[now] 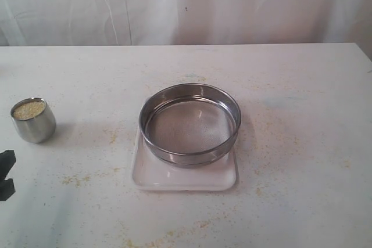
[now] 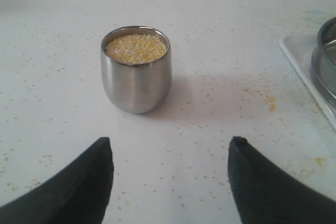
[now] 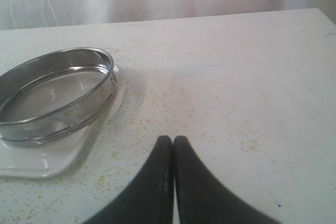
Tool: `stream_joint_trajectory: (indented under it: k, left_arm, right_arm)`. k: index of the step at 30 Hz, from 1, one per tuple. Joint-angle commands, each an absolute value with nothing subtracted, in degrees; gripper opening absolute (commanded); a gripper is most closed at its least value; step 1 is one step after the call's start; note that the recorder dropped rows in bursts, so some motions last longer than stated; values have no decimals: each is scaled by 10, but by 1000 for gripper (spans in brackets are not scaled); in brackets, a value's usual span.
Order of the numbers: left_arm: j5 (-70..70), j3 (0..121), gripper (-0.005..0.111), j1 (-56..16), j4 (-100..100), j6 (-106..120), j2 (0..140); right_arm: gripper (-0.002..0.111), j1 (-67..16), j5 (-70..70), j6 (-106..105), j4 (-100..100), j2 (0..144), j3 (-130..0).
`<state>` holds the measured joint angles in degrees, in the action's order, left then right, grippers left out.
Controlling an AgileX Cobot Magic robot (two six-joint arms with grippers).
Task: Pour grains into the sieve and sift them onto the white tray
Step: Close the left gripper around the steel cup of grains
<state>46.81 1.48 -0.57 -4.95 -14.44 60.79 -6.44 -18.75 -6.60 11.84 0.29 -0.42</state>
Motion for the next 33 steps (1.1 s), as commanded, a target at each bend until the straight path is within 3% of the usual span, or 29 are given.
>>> stream_joint_trajectory:
  k: [1, 4, 12, 21, 28, 33]
  left_arm:
    - [547, 53, 66, -8, -44, -131, 725]
    - [615, 73, 67, -8, -21, -124, 805]
    - [700, 134, 83, -8, 0, -101, 965]
    - [700, 171, 75, -7, 0, -101, 987]
    - [668, 200, 91, -7, 0, -101, 995]
    - [677, 208, 92, -7, 19, -103, 1026]
  right_arm:
    - [0, -62, -183, -66, 122, 0, 0]
    - [0, -62, -183, -66, 122, 0, 0]
    - [0, -62, -183, -66, 122, 0, 0]
    - [0, -62, -183, -66, 122, 0, 0]
    - [0, -62, -183, -66, 122, 0, 0]
    - [0, -62, -183, -66, 122, 0, 0]
